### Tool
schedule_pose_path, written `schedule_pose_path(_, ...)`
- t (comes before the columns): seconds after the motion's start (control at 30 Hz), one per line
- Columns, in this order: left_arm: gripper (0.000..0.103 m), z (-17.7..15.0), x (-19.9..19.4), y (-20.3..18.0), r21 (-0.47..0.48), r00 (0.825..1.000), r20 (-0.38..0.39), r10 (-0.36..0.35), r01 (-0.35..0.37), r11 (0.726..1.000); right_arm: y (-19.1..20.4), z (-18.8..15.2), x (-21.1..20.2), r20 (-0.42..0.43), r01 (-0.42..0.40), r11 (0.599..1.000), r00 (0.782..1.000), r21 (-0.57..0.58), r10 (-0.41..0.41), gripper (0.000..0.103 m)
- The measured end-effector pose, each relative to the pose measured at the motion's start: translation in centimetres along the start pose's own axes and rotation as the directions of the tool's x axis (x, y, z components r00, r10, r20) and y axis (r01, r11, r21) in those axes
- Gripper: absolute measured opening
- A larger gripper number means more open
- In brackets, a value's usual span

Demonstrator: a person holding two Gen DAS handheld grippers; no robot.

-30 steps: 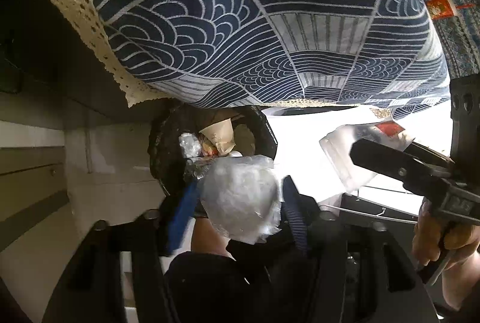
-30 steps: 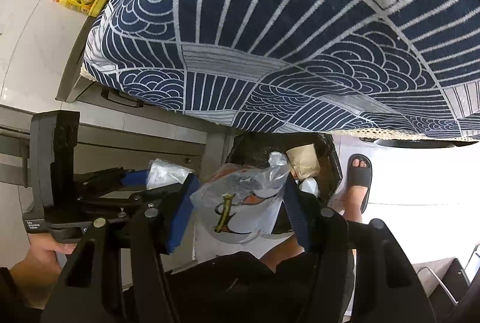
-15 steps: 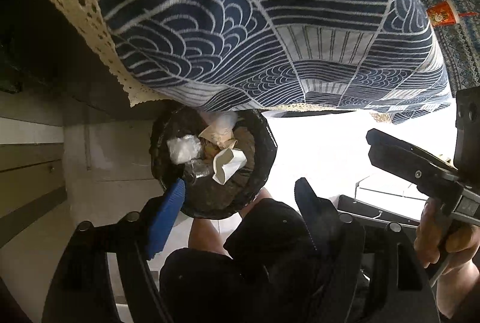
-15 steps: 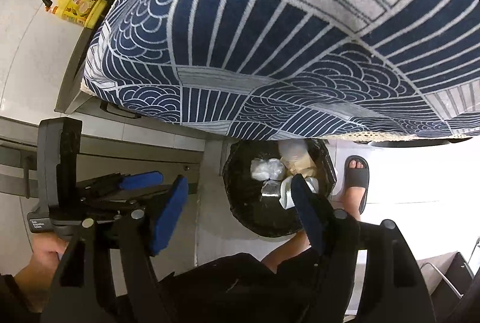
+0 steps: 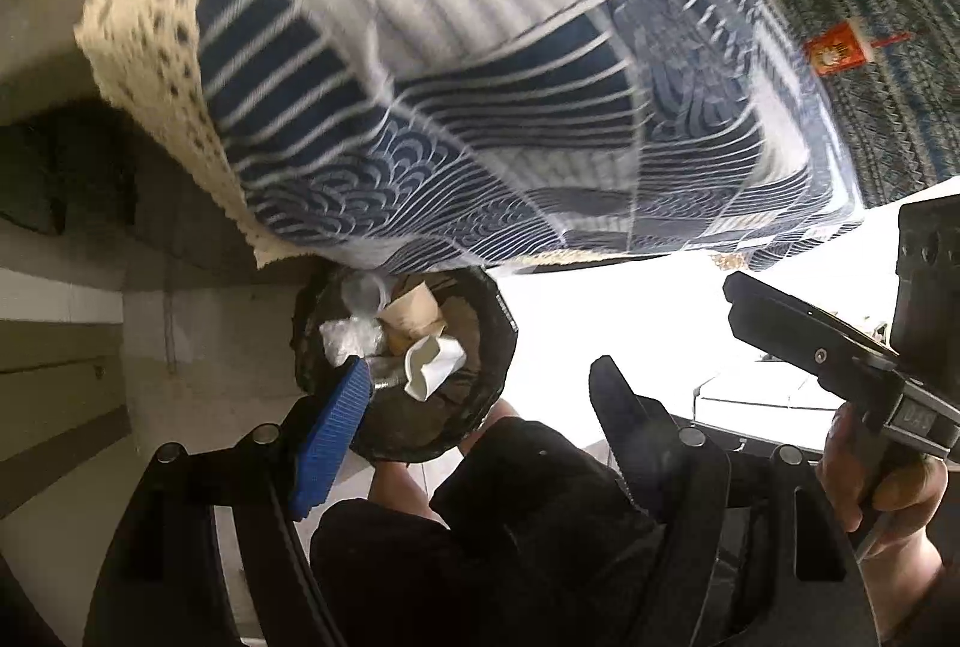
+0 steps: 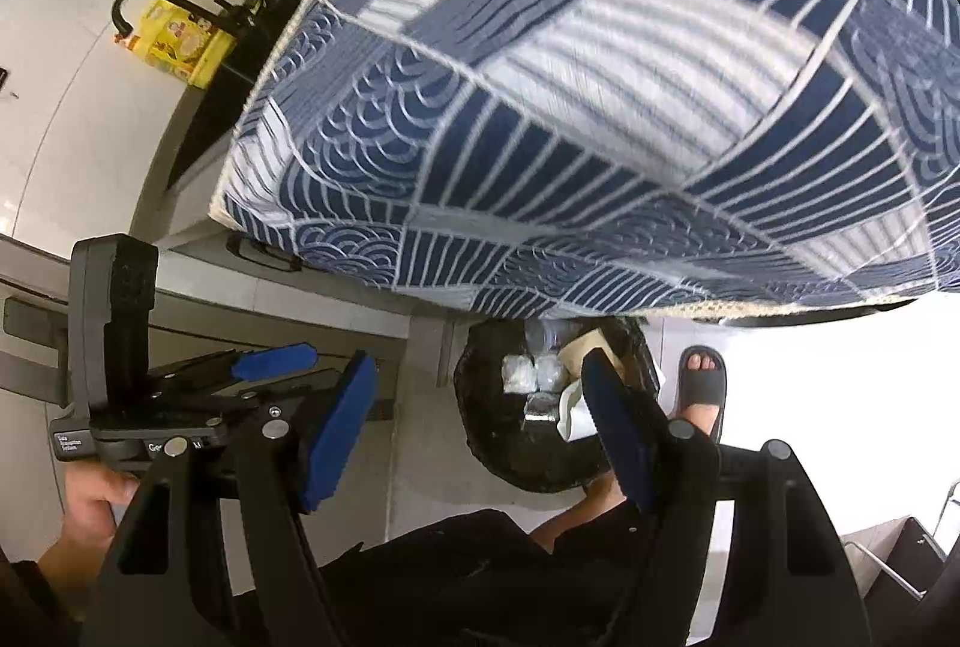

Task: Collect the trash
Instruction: 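Raise both empty tools back over the table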

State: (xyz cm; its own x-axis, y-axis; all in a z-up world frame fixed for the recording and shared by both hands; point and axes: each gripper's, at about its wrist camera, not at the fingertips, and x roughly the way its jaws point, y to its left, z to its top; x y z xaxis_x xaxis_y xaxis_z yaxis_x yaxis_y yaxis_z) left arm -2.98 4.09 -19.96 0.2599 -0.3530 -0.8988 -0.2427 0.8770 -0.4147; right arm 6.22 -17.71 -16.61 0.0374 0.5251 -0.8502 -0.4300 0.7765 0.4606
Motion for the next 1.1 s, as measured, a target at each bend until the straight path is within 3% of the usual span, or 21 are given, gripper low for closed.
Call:
schedule_pose_path(0.33, 0.073, 1.2, -3.8, -2.8, 0.084, 0.995, 0.090, -0.046, 0.039, 0.996, 0.8, 0.3, -4.2, 0.116, 0.029, 1.000, 0.993, 0.002, -0.030, 0.072)
schedule_pose_path(0.7, 0.073, 4.0, -6.7, -5.7, 0.152, 0.984, 0.167, -0.058, 0.033, 0.988, 0.7, 1.9, -8.4, 0.225, 0.039, 0.999, 0.974, -0.007, -0.037, 0.072)
schedule_pose_path(1.1, 0.073, 9.2, -7.7, -9.1, 0.145, 0.974, 0.223, -0.047, 0.015, 0.989, -1.9, 8.9, -11.4, 0.267, 0.026, 0.997, 0.964, -0.071, -0.006, 0.072)
